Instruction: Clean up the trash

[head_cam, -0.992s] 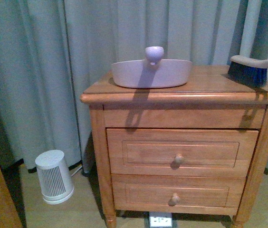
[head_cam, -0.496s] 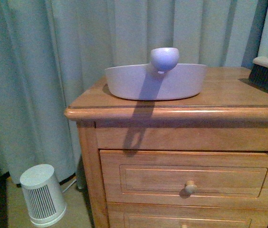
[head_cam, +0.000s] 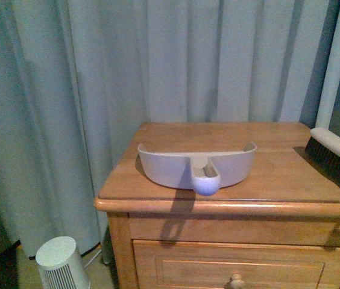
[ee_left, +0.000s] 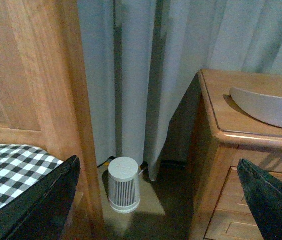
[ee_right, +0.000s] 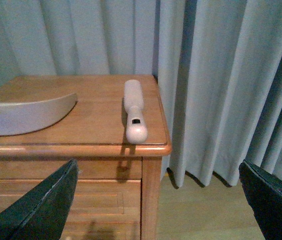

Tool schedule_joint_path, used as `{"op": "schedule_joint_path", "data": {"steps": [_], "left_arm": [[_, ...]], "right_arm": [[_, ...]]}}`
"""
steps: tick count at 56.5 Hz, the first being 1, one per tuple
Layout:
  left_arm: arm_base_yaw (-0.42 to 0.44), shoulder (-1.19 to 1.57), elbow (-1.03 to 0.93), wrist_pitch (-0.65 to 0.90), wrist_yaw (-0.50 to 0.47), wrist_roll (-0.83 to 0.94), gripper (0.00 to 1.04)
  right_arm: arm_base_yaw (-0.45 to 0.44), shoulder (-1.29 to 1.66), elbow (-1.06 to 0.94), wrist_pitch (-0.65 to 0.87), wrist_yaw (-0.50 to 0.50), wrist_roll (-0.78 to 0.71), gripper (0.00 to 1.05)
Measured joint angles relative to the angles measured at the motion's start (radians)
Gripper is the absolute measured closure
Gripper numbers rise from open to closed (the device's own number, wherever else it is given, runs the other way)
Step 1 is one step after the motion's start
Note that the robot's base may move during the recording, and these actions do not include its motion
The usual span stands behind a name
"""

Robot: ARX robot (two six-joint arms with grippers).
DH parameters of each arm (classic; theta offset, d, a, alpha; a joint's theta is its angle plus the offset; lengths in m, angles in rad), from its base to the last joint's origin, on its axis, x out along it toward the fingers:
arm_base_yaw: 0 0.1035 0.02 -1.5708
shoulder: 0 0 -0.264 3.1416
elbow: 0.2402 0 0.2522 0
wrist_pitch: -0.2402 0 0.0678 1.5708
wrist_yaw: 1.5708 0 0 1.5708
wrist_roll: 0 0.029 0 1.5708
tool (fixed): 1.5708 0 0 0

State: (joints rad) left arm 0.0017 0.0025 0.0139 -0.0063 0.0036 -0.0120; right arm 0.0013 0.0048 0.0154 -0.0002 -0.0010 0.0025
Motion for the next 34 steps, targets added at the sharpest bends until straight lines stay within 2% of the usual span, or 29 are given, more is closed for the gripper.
{"op": "schedule_joint_path", "data": {"steps": [5,12,19,28,34], "left_arm": [[0.020,0.104,0.030,-0.002,0.076,-0.125,0.08],[-0.015,0.380,0.188,0.040,0.096,-0.129,0.08],[-0.120,0.669,0.445,-0.011,0.016,-0.050,0.08],[-0.354,1.170,0.954,-0.162,-0.148,-0.020,0.08],[-0.441,1.373,1.125,-0.192,-0.215,-0.048,0.08]], "right_arm": [[0.000,0.000,0.000,0.000,0.000,0.000,0.07],[0.000,0.000,0.000,0.000,0.000,0.000,0.07],[0.000,0.000,0.000,0.000,0.000,0.000,0.07],[0.000,0.000,0.000,0.000,0.000,0.000,0.07],[0.000,0.000,0.000,0.000,0.000,0.000,0.07]]}}
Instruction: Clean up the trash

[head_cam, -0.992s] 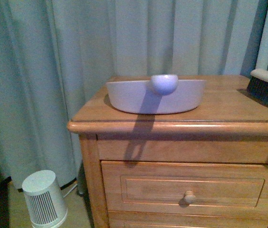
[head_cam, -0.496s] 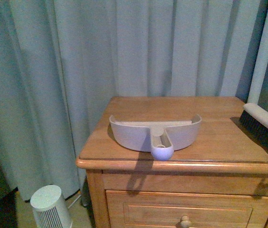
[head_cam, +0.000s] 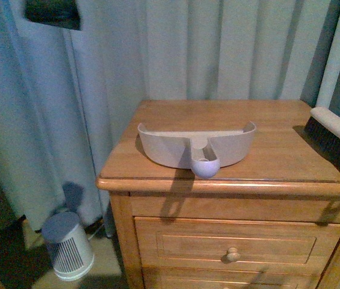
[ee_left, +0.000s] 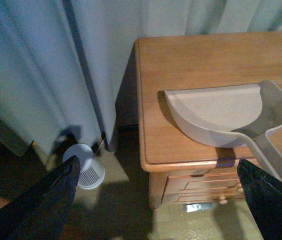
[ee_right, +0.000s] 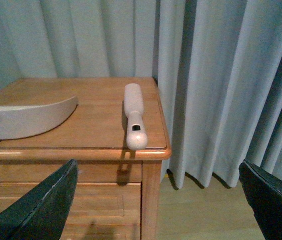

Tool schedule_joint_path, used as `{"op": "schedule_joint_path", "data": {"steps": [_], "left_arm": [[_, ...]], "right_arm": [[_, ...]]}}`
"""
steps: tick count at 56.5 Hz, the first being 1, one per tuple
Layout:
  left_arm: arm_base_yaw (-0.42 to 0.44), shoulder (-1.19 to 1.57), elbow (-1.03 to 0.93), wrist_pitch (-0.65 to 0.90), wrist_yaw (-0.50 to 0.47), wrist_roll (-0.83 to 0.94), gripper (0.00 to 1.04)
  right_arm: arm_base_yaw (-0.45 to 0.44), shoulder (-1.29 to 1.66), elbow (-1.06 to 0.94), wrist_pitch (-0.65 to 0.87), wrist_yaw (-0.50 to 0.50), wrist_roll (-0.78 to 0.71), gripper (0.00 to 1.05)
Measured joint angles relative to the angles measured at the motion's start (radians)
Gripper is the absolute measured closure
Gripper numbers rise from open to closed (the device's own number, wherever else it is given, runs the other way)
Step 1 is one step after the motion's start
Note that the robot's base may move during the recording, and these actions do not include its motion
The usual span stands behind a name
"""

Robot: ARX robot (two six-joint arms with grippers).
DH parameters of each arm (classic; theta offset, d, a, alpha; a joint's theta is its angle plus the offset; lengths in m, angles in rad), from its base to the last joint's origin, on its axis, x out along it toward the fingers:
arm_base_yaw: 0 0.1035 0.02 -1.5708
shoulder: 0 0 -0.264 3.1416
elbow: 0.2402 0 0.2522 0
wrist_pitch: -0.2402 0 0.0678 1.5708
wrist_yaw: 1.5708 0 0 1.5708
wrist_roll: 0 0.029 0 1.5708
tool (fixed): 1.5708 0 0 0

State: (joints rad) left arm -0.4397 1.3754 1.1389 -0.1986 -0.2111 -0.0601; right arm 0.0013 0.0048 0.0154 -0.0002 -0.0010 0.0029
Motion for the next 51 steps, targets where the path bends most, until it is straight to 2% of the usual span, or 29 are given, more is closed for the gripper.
{"op": "schedule_joint_path", "data": {"steps": [11,23,51], "left_arm": [[-0.113,0.282,0.203,-0.034,-0.096,-0.033,0.08],[-0.143,0.470,0.354,-0.112,-0.164,-0.085,0.08],[-0.253,0.555,0.402,-0.197,-0.193,-0.216,0.08]], "right_arm": [[0.000,0.000,0.000,0.000,0.000,0.000,0.07],[0.000,0.000,0.000,0.000,0.000,0.000,0.07],[0.000,0.000,0.000,0.000,0.000,0.000,0.07]]}}
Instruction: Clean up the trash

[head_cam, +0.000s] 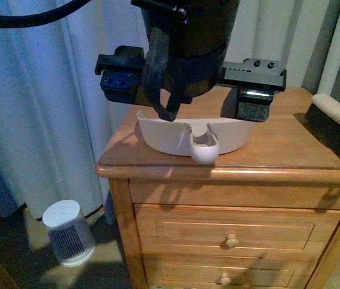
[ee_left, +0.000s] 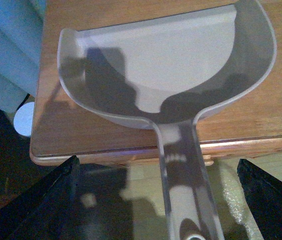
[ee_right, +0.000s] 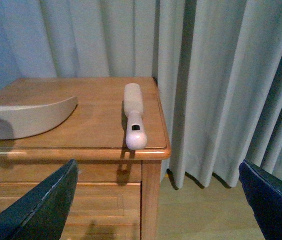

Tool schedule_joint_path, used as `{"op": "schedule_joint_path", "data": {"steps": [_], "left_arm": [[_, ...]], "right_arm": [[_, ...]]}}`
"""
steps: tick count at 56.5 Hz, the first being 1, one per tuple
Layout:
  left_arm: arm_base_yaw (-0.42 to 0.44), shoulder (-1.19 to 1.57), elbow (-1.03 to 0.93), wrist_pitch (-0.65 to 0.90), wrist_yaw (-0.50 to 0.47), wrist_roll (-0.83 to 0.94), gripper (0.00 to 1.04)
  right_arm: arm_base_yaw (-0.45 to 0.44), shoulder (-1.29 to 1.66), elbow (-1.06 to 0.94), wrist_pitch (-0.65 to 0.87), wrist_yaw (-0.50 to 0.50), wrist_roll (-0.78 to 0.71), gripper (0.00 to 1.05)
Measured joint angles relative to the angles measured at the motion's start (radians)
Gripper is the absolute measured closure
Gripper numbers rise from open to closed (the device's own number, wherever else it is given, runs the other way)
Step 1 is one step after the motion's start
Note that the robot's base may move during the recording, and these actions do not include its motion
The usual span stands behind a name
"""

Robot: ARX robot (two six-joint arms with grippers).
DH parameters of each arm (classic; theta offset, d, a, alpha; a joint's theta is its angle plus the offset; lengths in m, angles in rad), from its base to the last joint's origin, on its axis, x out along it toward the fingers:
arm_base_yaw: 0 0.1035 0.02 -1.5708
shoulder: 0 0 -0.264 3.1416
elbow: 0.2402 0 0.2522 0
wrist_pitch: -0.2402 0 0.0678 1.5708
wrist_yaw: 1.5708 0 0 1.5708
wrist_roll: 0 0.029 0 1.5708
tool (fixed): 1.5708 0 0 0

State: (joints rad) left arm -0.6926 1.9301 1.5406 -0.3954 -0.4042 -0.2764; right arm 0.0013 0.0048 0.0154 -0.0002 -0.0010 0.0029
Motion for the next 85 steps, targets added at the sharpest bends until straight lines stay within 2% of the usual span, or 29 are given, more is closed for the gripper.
{"op": "schedule_joint_path", "data": {"steps": [23,51,52,63,70,79,85], "left_arm": [[0.001,0.021,-0.041,0.032,-0.008,-0.010,0.08],[-0.002,0.124,0.015,0.034,-0.015,0.000,0.08],[-0.002,0.124,0.015,0.034,-0.017,0.003,0.10],[-0.002,0.126,0.015,0.034,-0.015,0.006,0.57],[-0.002,0.126,0.015,0.040,-0.015,0.014,0.75],[-0.002,0.123,0.005,0.086,-0.016,0.061,0.76],[-0.006,0.083,-0.055,0.219,-0.036,0.157,0.76]], "right_arm": [[0.000,0.000,0.000,0.000,0.000,0.000,0.07],[0.000,0.000,0.000,0.000,0.000,0.000,0.07],[0.000,0.000,0.000,0.000,0.000,0.000,0.07],[0.000,0.000,0.000,0.000,0.000,0.000,0.07],[0.000,0.000,0.000,0.000,0.000,0.000,0.07],[0.000,0.000,0.000,0.000,0.000,0.000,0.07],[0.000,0.000,0.000,0.000,0.000,0.000,0.07]]}}
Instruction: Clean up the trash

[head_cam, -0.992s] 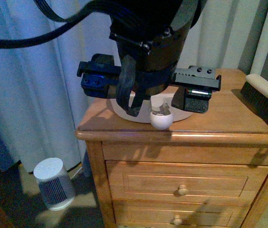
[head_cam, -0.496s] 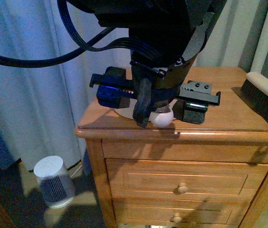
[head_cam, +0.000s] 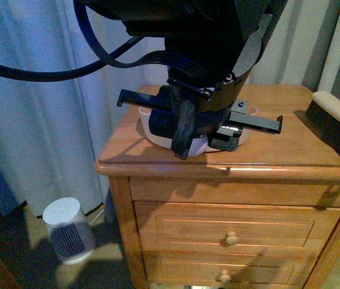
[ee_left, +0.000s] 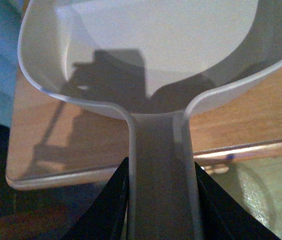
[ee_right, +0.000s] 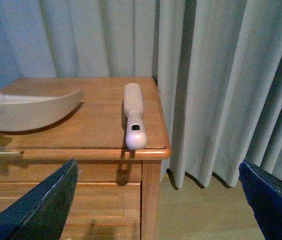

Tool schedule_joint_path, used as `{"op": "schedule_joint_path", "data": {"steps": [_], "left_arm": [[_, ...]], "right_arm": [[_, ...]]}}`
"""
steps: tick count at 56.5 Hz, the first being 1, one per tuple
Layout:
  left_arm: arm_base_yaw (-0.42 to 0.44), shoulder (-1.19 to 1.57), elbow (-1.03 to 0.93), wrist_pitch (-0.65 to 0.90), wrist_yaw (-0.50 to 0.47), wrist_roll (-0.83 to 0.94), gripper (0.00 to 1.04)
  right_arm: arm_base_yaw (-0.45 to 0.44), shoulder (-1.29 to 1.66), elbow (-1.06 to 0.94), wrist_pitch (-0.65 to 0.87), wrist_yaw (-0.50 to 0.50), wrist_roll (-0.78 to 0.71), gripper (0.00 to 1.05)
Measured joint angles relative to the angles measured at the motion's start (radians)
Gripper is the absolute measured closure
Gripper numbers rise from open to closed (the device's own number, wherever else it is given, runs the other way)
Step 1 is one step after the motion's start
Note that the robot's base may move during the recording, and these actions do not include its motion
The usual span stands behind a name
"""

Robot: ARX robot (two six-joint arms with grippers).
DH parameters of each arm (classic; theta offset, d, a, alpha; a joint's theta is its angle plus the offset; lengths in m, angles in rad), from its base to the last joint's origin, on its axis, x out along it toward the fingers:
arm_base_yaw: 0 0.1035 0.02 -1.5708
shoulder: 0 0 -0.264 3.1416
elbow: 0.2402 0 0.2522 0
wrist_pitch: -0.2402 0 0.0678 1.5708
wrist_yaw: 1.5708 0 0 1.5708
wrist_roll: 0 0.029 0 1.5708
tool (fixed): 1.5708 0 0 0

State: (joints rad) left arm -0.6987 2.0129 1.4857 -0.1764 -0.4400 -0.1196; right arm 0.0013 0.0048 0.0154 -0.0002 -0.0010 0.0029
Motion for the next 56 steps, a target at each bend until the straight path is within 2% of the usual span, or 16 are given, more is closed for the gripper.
{"op": "schedule_joint_path", "data": {"steps": [14,23,29,34,46,56], "left_arm": [[0.002,-0.169,-0.130,0.378,0.008,0.230,0.76],[0.023,-0.326,-0.247,0.637,0.088,0.393,0.76],[0.074,-0.488,-0.367,0.784,0.166,0.483,0.76],[0.143,-0.649,-0.486,0.827,0.251,0.505,0.76],[0.240,-0.927,-0.701,0.814,0.404,0.507,0.76],[0.317,-1.156,-0.852,0.752,0.472,0.481,0.76]], "right_arm": [[0.000,0.000,0.000,0.000,0.000,0.000,0.07],[0.000,0.000,0.000,0.000,0.000,0.000,0.07],[0.000,0.000,0.000,0.000,0.000,0.000,0.07],[0.000,0.000,0.000,0.000,0.000,0.000,0.07],[0.000,0.000,0.000,0.000,0.000,0.000,0.07],[0.000,0.000,0.000,0.000,0.000,0.000,0.07]]}}
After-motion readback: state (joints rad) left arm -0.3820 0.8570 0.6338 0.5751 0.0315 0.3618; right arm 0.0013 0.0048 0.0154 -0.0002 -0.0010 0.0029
